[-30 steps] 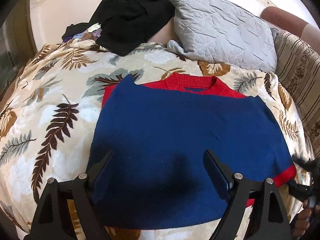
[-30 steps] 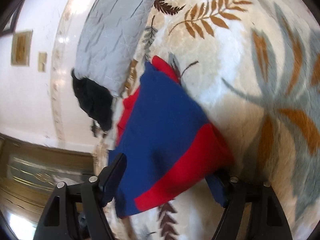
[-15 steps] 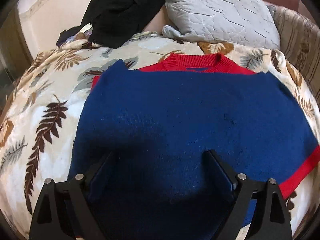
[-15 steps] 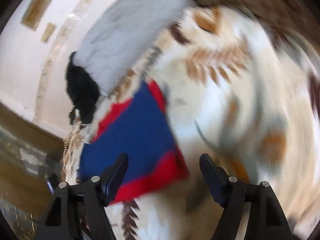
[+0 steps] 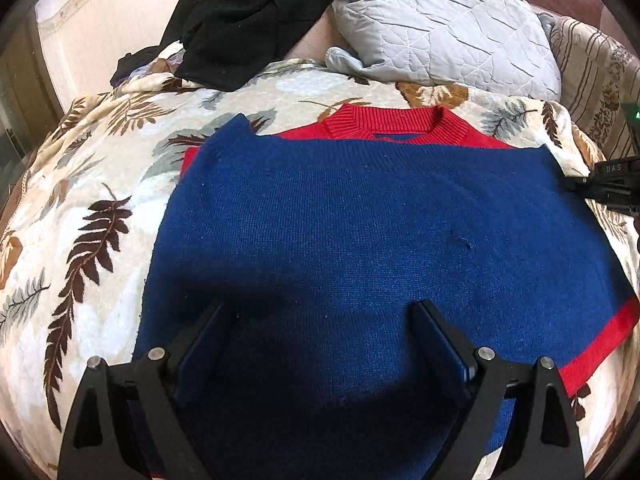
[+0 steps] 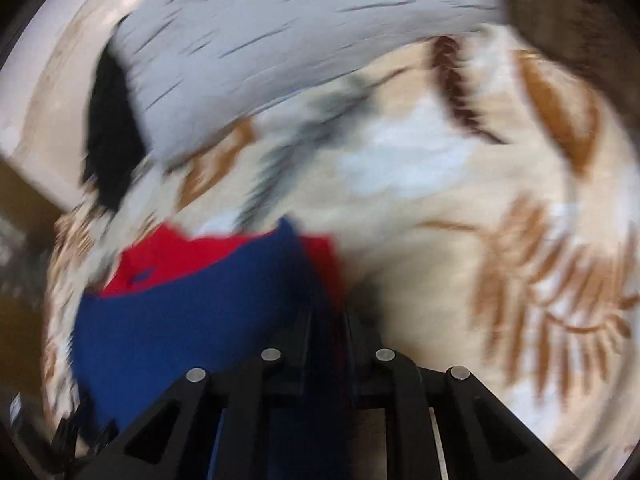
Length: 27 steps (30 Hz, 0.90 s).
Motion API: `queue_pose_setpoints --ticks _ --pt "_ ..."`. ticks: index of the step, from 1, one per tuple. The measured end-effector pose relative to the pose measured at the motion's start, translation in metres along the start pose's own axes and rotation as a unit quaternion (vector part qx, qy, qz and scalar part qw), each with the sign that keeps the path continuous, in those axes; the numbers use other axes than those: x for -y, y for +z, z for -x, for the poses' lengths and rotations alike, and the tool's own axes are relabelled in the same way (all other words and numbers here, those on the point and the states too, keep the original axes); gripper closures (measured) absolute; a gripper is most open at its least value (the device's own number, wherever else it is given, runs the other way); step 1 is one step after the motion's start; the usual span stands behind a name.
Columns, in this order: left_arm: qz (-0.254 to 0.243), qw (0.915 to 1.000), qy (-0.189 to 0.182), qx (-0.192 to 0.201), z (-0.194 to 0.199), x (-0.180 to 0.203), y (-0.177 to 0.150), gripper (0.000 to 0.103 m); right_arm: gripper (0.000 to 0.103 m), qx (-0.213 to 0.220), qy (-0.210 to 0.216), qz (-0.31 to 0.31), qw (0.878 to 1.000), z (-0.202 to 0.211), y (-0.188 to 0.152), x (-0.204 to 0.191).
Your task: Fold small clothes
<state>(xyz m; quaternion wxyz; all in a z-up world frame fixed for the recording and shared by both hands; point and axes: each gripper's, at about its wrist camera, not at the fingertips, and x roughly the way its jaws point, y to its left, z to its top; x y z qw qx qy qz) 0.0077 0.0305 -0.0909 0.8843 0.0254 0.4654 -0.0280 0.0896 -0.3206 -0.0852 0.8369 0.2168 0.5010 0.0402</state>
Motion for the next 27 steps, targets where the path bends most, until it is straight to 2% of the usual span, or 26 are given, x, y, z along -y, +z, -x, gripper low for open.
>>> queue_pose_setpoints --ticks 1,3,4,5,6,8,11,13,15,16,17,19,20,22,23,25,27 --pt "0.0 1.0 0.0 0.0 0.0 0.0 0.0 0.01 0.084 -0.009 0.019 -0.007 1.0 0.0 -0.002 0.003" --pt "0.0 1.0 -0.002 0.0 0.0 -0.001 0.0 0.01 0.066 0.007 0.012 0.016 1.0 0.016 -0.01 -0.004" --pt "0.0 1.0 -0.001 -0.001 0.0 -0.001 0.0 0.01 0.032 0.02 0.014 0.02 1.0 0.028 -0.017 -0.007" --pt "0.0 1.0 -0.001 -0.002 0.0 0.0 0.001 0.01 0.014 0.044 0.027 0.013 0.999 0.043 -0.026 -0.009" --pt "0.001 1.0 -0.001 -0.003 0.0 -0.001 0.001 0.01 0.014 0.058 0.041 0.008 0.997 0.054 -0.034 -0.011" --pt "0.002 1.0 -0.006 -0.007 0.001 -0.002 0.002 0.01 0.014 0.066 0.095 -0.009 0.993 0.077 -0.057 -0.014" --pt "0.026 0.9992 -0.03 -0.009 0.019 -0.013 0.003 0.01 0.014 0.049 0.185 -0.048 0.98 0.096 -0.109 -0.017" --pt "0.05 0.9975 -0.047 0.019 0.042 -0.029 -0.003 0.01 0.014 0.045 0.217 -0.084 0.972 0.094 -0.139 -0.019" --pt "0.068 0.9959 -0.043 0.04 0.058 -0.049 -0.016 0.01 0.014 0.027 0.236 -0.12 0.964 0.086 -0.173 -0.01" --pt "0.082 0.9955 -0.036 0.034 0.057 -0.059 -0.022 0.01 0.014 0.019 0.234 -0.143 0.962 0.079 -0.187 -0.003" --pt "0.1 0.9945 -0.027 0.008 0.046 -0.073 -0.032 0.01 0.014 0.011 0.231 -0.163 0.959 0.071 -0.193 0.002" --pt "0.117 0.9915 -0.023 -0.051 0.018 -0.087 -0.044 0.012 0.015 0.017 0.239 -0.204 0.949 0.065 -0.194 0.014" --pt "0.099 0.9946 -0.02 -0.024 0.021 -0.085 -0.047 0.014 0.015 0.026 0.238 -0.211 0.948 0.065 -0.189 0.016" --pt "0.086 0.996 -0.008 -0.024 0.023 -0.079 -0.046 0.02 0.016 0.052 0.213 -0.204 0.954 0.067 -0.173 0.016" --pt "0.093 0.9952 -0.007 -0.028 0.024 -0.078 -0.045 0.021 0.039 0.058 0.184 -0.201 0.96 0.063 -0.166 0.017" --pt "0.093 0.9951 -0.007 -0.033 0.022 -0.079 -0.043 0.022 0.093 0.02 0.15 -0.222 0.963 0.042 -0.157 0.026" --pt "0.093 0.9949 -0.011 -0.037 0.024 -0.08 -0.041 0.025 0.093 0.03 0.129 -0.204 0.97 0.049 -0.158 0.018"
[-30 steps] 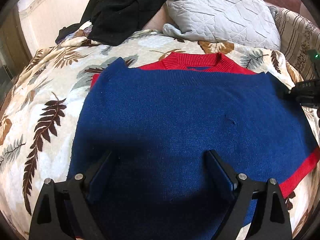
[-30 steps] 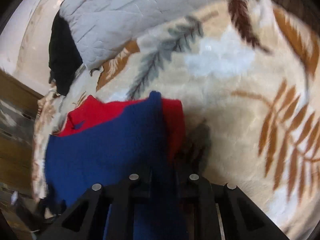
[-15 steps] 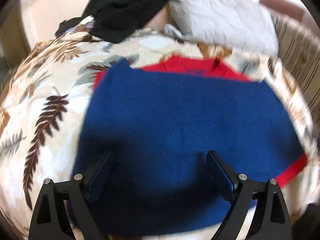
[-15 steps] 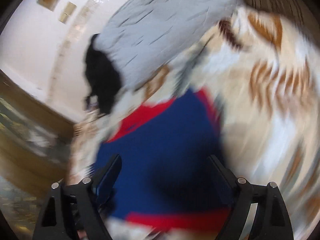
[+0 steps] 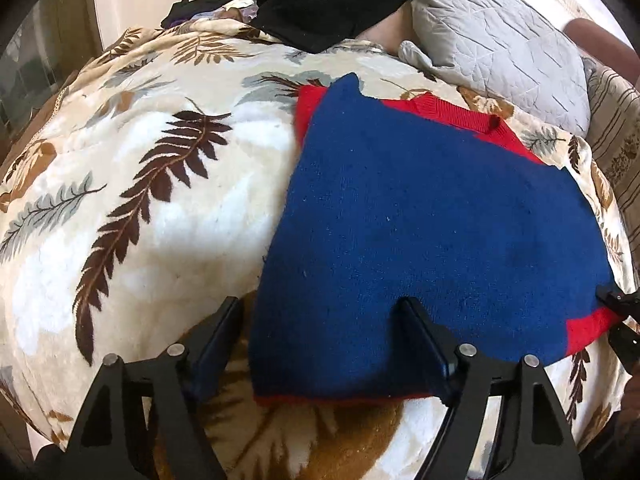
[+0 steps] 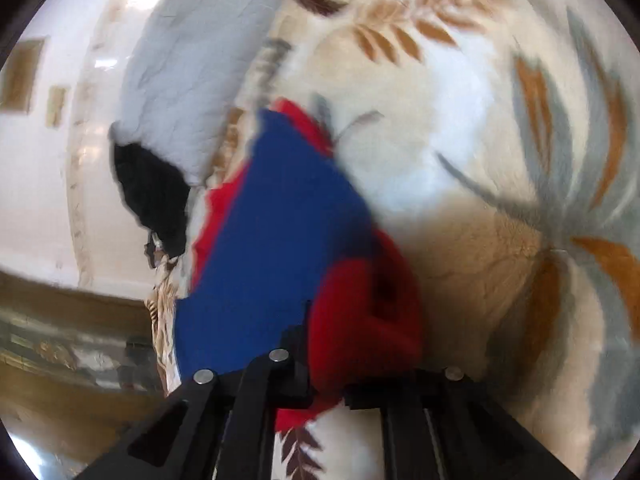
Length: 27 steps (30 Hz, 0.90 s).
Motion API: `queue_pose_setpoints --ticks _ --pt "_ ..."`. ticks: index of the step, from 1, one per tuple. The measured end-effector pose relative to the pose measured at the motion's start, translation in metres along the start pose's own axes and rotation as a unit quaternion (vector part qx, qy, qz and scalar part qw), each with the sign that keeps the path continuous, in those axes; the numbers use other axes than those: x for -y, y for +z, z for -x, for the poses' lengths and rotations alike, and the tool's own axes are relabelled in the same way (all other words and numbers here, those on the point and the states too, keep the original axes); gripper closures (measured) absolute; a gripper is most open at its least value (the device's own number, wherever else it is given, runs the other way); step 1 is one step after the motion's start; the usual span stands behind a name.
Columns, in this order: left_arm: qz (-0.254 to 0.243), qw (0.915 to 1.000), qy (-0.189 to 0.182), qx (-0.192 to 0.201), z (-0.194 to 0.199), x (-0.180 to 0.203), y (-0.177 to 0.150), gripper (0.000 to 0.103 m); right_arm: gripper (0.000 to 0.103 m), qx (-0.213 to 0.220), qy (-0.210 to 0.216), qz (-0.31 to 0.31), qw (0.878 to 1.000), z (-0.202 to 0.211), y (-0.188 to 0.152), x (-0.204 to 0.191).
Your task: Fold small clothes
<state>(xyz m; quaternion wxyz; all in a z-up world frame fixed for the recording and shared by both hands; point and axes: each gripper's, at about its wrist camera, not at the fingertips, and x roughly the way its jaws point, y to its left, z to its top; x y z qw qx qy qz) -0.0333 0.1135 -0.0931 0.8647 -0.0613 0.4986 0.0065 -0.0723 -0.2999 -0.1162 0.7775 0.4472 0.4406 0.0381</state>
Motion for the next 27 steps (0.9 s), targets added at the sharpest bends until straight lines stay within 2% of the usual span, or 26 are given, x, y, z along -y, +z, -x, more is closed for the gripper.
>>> queue_pose_setpoints --ticks 2,4,6,7,8,10,14,16,18,19,21,25,26,27 --pt "0.01 0.9999 -0.004 -0.004 0.007 -0.006 0.0 0.027 0.093 0.029 -0.027 0.059 0.997 0.017 -0.011 -0.019" --pt "0.027 0.9995 0.013 0.005 0.017 -0.013 0.001 0.027 0.087 0.037 -0.056 0.091 0.994 0.024 -0.018 -0.022" --pt "0.029 0.9988 0.034 0.019 0.027 -0.015 0.002 0.028 0.07 0.011 -0.048 0.075 0.996 0.022 -0.014 -0.01" --pt "0.024 0.9987 0.037 0.025 0.032 -0.012 0.004 0.027 0.06 0.009 -0.029 0.067 0.997 0.029 -0.014 -0.002" --pt "0.015 0.9987 0.038 0.03 0.038 -0.007 0.007 0.027 0.041 0.014 -0.024 0.067 0.997 0.038 -0.014 0.002" --pt "-0.003 0.9984 0.041 0.039 0.044 0.004 0.013 0.026 0.028 0.041 -0.032 0.074 0.996 0.06 -0.012 0.003" --pt "-0.033 0.9978 0.032 0.047 0.045 0.028 0.023 0.025 0.028 0.068 -0.01 0.093 0.993 0.08 0.008 -0.009" --pt "-0.044 0.9976 0.03 0.045 0.041 0.038 0.027 0.025 0.028 0.06 0.011 0.106 0.992 0.077 0.019 -0.024" --pt "-0.05 0.9975 0.029 0.04 0.037 0.044 0.028 0.025 0.028 0.035 0.055 0.124 0.99 0.065 0.031 -0.045" --pt "-0.051 0.9976 0.027 0.038 0.035 0.046 0.028 0.025 0.028 0.022 0.07 0.13 0.989 0.055 0.036 -0.054" --pt "-0.051 0.9978 0.026 0.032 0.03 0.048 0.029 0.025 0.026 -0.005 0.072 0.136 0.988 0.033 0.045 -0.067" --pt "-0.053 0.9978 0.033 0.022 0.02 0.051 0.029 0.025 0.025 -0.1 0.062 0.11 0.987 -0.044 0.069 -0.074" --pt "-0.056 0.9976 0.035 0.02 0.018 0.051 0.029 0.025 0.025 -0.106 0.053 0.104 0.987 -0.063 0.083 -0.072" --pt "-0.059 0.9974 0.038 0.017 0.016 0.052 0.028 0.025 0.025 -0.094 0.064 0.089 0.99 -0.07 0.094 -0.067"
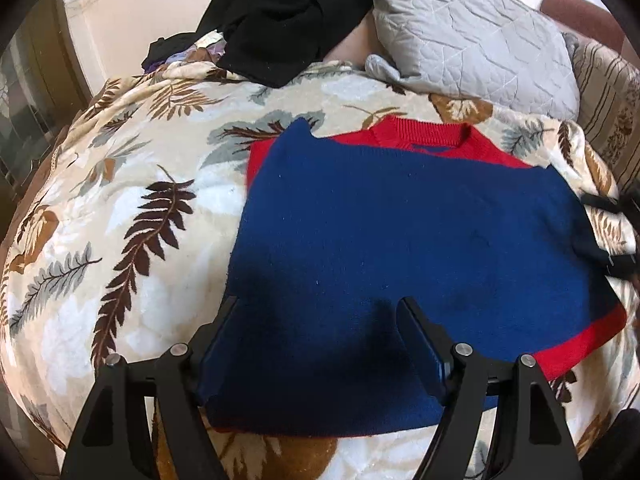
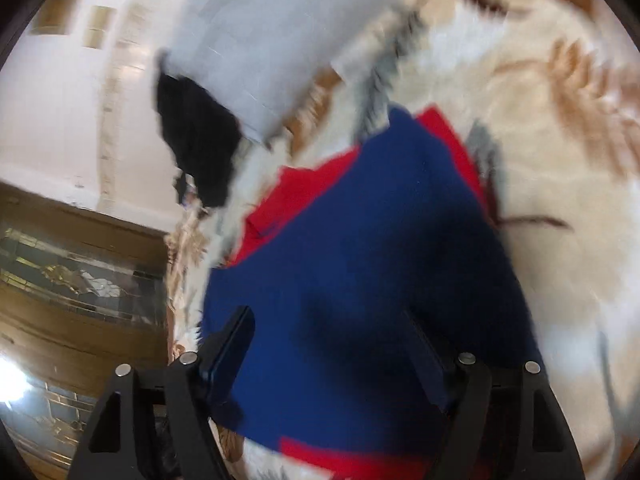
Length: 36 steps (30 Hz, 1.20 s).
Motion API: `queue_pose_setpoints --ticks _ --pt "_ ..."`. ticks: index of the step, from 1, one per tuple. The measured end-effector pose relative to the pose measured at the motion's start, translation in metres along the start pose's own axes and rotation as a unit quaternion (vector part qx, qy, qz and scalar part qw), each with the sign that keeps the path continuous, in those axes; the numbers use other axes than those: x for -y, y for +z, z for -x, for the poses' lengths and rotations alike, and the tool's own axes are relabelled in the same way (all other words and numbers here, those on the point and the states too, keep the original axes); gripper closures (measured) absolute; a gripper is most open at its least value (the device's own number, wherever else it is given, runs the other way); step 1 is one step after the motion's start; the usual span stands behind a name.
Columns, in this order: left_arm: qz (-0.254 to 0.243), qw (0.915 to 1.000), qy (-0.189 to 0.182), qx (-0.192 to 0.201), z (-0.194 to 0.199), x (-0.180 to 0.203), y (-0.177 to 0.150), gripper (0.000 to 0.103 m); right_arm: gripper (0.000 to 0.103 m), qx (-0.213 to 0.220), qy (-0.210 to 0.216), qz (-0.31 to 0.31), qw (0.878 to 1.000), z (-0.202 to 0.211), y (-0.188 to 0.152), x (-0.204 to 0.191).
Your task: Fold small clothes
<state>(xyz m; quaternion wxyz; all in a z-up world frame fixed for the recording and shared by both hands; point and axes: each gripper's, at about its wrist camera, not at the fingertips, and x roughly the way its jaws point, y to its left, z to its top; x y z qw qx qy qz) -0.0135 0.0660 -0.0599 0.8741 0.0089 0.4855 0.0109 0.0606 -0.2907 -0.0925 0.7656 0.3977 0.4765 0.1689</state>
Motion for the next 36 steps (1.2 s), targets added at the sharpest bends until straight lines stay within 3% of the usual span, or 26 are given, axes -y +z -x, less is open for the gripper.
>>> queue_pose_setpoints --ticks 1,3,5,8,9,11,12,13,16,19,25,28,36 --pt "-0.004 1.0 0.004 -0.005 -0.002 0.0 0.0 0.025 0.025 0.013 0.009 -0.02 1.0 0.0 0.01 0.005" --pt "-0.006 0.9999 0.006 -0.007 -0.004 -0.001 -0.001 0.025 0.025 0.061 -0.017 -0.072 0.995 0.016 0.023 0.011" --pt "-0.005 0.9999 0.007 -0.007 -0.006 -0.003 -0.002 0.025 0.024 0.08 -0.013 -0.049 0.995 0.027 0.024 -0.001" --pt "-0.002 0.9999 0.007 -0.01 -0.011 -0.004 -0.003 0.021 0.023 0.029 0.017 -0.004 0.999 0.013 0.022 -0.018" --pt "-0.003 0.9999 0.007 -0.01 -0.012 -0.003 -0.004 0.02 0.023 0.02 0.008 0.005 1.0 0.006 0.023 -0.018" --pt "-0.008 0.9999 0.004 -0.014 -0.013 -0.002 -0.005 0.019 0.025 0.022 -0.075 0.0 0.997 -0.004 0.026 -0.002" --pt "-0.011 0.9998 0.002 -0.016 -0.012 -0.002 -0.005 0.019 0.026 0.034 -0.062 -0.015 0.997 -0.002 0.026 0.002" --pt "-0.014 0.9998 0.0 -0.017 -0.009 -0.004 -0.005 0.019 0.025 0.05 -0.048 -0.031 0.997 0.005 0.019 0.002" --pt "-0.003 1.0 -0.001 0.001 0.003 -0.014 -0.006 0.019 0.024 0.076 -0.047 0.031 0.996 0.036 -0.018 -0.025" --pt "0.024 0.9995 -0.013 0.016 0.016 -0.021 -0.007 0.019 0.024 0.075 -0.015 0.052 0.996 0.061 -0.065 -0.035" --pt "0.019 0.999 -0.034 0.021 0.03 -0.012 -0.018 0.019 0.02 0.067 0.018 -0.015 0.997 0.091 -0.164 0.001" --pt "0.018 0.9987 -0.043 0.02 0.039 -0.008 -0.026 0.019 0.02 0.061 0.013 -0.067 0.996 0.085 -0.178 0.028" --pt "0.019 0.9984 -0.046 0.027 0.056 -0.004 -0.038 0.019 0.019 0.076 0.019 -0.106 0.991 0.068 -0.146 0.042"
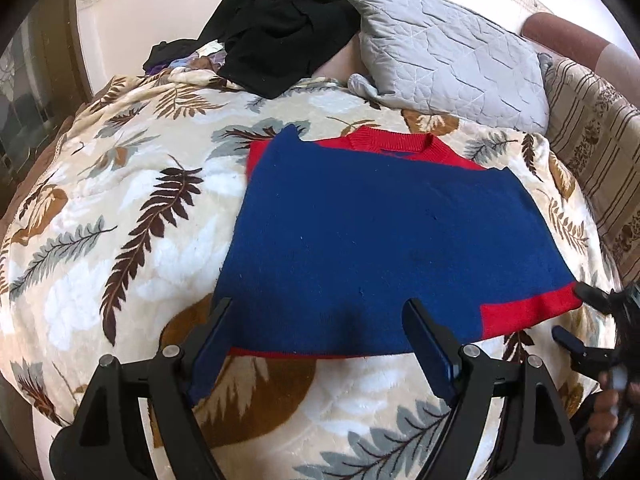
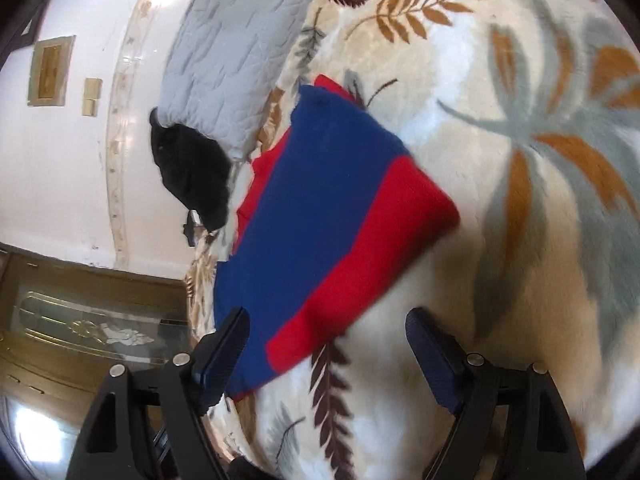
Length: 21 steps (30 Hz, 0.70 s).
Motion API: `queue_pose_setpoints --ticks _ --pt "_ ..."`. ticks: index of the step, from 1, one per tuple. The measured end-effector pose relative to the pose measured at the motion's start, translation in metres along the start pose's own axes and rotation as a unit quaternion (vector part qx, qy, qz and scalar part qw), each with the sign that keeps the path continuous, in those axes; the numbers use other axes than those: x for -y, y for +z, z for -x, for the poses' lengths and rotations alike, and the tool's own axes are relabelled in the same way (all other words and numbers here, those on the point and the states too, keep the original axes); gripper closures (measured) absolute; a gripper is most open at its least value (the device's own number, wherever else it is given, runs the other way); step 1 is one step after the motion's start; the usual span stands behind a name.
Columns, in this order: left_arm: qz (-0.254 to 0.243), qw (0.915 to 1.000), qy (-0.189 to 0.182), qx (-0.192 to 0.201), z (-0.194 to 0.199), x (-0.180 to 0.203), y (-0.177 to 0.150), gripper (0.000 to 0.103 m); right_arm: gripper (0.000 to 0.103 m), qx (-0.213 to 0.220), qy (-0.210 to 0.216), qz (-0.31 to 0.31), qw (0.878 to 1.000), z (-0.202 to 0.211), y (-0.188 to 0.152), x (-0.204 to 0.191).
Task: Fold small clothes
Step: 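Press both tools down on the blue sweater body to flatten it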
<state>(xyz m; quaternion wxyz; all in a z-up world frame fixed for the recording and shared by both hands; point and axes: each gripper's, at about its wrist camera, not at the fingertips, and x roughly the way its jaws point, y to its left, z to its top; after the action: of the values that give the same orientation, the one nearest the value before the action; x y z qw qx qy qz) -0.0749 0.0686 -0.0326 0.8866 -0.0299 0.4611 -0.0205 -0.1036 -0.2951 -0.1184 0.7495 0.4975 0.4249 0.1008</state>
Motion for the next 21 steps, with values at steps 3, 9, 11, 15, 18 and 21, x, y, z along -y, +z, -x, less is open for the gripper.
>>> queue_pose_setpoints --ticks 3,9,11,15,18,21 --pt "0.002 1.0 0.0 -0.003 -0.003 0.004 0.0 0.019 0.019 0.004 -0.003 0.005 1.0 -0.002 0.003 -0.005" --pt "-0.017 0.9998 0.0 -0.007 -0.012 0.019 0.001 0.019 0.019 0.015 0.0 -0.004 1.0 0.001 0.005 -0.003" --pt "-0.023 0.9997 0.001 -0.008 -0.017 0.024 0.003 0.019 0.019 0.019 -0.001 -0.007 1.0 -0.001 0.006 -0.004" --pt "-0.031 0.9994 0.011 -0.006 -0.026 0.031 0.01 0.019 0.019 0.022 -0.004 -0.003 1.0 0.0 0.007 -0.005" --pt "-0.04 0.9991 0.011 0.001 -0.031 0.037 0.02 0.019 0.019 0.012 -0.001 -0.006 1.0 0.005 0.003 -0.003" --pt "-0.048 0.9987 0.012 0.01 -0.04 0.044 0.03 0.019 0.019 0.006 -0.018 0.013 1.0 0.017 0.001 -0.005"
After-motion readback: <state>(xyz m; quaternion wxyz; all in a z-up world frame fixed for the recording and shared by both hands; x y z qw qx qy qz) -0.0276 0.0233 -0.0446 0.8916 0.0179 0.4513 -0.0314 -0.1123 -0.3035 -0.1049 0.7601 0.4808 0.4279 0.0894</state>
